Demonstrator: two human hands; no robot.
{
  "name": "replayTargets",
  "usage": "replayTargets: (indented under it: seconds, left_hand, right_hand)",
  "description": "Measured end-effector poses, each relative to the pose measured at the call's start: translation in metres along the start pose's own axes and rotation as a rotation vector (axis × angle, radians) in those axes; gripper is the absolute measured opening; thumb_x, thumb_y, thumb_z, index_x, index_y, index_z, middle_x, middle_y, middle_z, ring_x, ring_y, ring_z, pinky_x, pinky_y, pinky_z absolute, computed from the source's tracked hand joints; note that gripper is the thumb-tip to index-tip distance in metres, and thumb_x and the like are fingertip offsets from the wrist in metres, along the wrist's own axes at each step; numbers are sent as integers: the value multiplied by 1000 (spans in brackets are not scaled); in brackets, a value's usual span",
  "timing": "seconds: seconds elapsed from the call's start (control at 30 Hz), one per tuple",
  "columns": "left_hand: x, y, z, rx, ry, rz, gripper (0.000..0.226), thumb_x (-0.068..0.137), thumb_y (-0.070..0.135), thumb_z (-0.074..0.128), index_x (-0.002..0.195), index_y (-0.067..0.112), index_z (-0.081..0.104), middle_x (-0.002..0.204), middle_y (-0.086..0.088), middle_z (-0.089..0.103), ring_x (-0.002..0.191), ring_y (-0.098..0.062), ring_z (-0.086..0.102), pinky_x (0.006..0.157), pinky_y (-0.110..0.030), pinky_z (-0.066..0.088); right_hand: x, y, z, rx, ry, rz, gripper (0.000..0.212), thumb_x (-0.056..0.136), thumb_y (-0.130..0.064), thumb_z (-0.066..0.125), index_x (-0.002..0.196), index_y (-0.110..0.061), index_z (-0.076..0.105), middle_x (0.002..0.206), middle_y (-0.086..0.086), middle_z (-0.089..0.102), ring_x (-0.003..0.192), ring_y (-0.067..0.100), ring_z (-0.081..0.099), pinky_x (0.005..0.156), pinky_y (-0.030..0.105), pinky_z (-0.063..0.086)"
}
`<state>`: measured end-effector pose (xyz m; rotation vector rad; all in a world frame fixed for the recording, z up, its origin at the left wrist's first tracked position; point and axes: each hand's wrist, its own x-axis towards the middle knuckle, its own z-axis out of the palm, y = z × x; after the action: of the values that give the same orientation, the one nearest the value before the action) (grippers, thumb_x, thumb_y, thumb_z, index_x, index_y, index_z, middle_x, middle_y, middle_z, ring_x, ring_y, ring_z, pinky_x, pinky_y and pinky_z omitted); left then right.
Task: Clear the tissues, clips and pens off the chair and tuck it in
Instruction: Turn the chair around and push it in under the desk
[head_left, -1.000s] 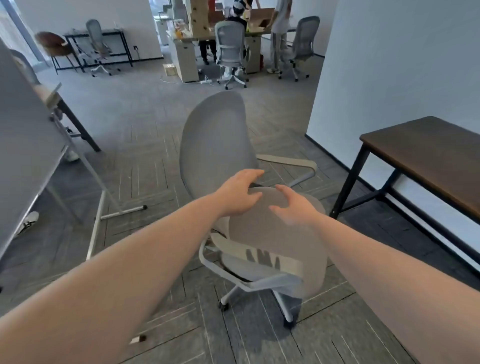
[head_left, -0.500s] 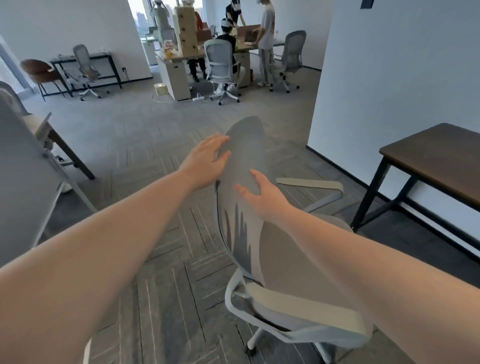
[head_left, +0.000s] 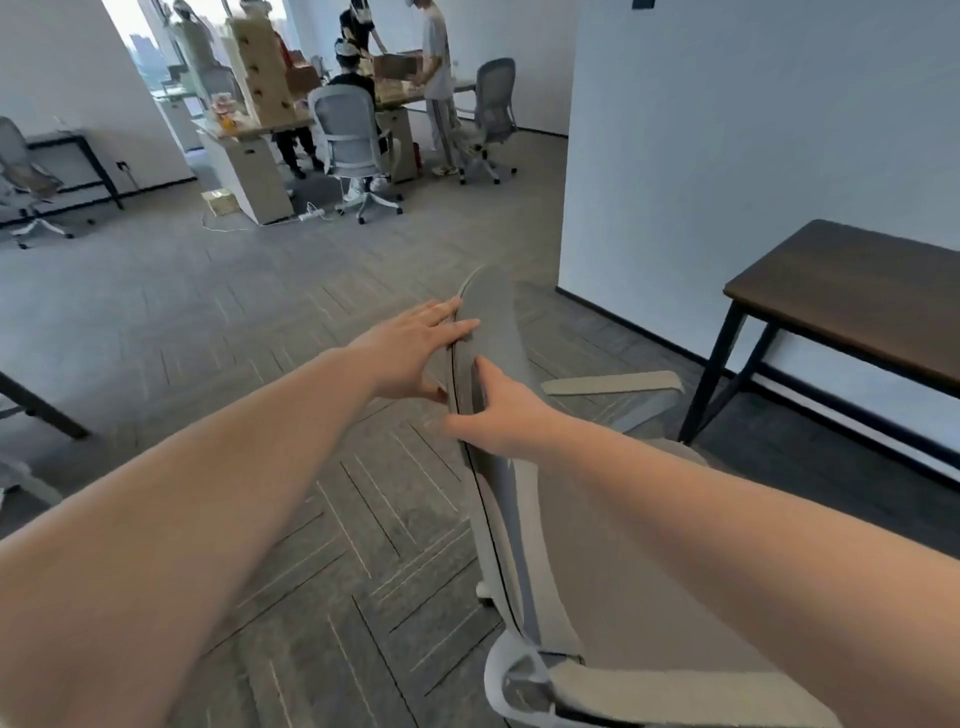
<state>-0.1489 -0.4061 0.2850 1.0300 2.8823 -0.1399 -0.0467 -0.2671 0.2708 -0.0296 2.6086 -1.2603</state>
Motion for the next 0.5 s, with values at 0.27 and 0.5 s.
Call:
replayTargets:
  seconds: [0.27, 0.5]
  left_hand:
    - [41, -27, 5, -60, 135, 237, 66, 73, 28, 78, 131, 21, 49, 158, 1, 23, 143, -17, 29, 109, -41, 38]
    - [68, -22, -2, -53, 133, 353, 53, 67, 25, 82, 114, 17, 59, 152, 1, 34, 146, -16, 24, 104, -42, 43]
  right_hand:
    - [21, -15, 10, -76, 73, 139, 63, 86, -22, 58, 139, -8, 28, 126, 14, 53, 104, 27, 54, 84, 36, 49]
    - [26, -11, 1, -35, 91, 171, 44, 88, -14, 54, 125, -6, 32, 97, 11, 49, 82, 24, 51, 53, 29, 39]
